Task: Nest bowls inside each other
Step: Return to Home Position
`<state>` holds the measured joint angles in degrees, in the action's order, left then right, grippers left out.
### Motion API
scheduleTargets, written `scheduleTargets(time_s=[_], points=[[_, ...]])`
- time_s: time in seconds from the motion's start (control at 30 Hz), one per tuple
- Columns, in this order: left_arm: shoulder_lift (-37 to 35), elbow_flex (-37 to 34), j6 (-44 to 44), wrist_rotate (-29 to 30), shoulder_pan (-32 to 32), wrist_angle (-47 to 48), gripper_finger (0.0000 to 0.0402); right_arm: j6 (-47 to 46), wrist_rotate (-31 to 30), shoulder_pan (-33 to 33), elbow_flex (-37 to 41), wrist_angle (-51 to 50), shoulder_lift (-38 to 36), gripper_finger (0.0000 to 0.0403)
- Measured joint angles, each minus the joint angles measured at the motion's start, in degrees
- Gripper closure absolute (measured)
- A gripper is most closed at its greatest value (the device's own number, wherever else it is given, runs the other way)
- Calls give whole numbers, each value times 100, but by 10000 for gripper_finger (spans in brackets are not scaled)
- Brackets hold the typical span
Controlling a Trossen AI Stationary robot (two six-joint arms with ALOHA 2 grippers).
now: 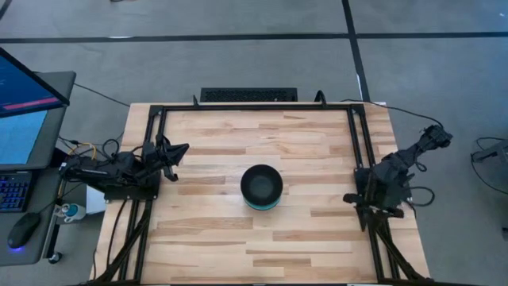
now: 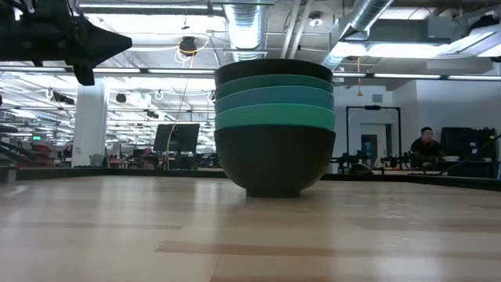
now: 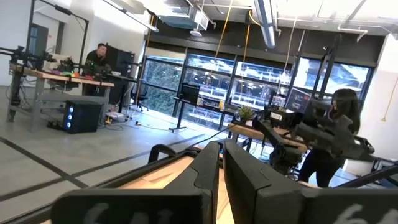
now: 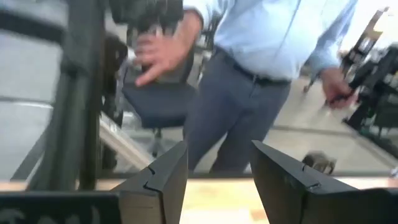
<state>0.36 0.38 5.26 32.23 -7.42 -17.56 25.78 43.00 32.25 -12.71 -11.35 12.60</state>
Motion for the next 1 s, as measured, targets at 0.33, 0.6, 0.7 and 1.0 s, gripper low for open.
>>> scheduleTargets(time_s=[0.33, 0.6, 0.7, 1.0], points=[[0, 0, 312, 39, 2, 9, 388, 915, -473, -17, 234, -121, 533, 207], [0, -2, 423, 121, 0, 15, 388, 1021, -509, -17, 258, 8, 544, 209], [0, -2, 592, 114, 1, 51, 388, 1231, -675, -11, 168, 361, 533, 209], [0, -1, 797, 459, 2, 190, 388, -3228, -4336, -145, 66, 1866, 523, 210]])
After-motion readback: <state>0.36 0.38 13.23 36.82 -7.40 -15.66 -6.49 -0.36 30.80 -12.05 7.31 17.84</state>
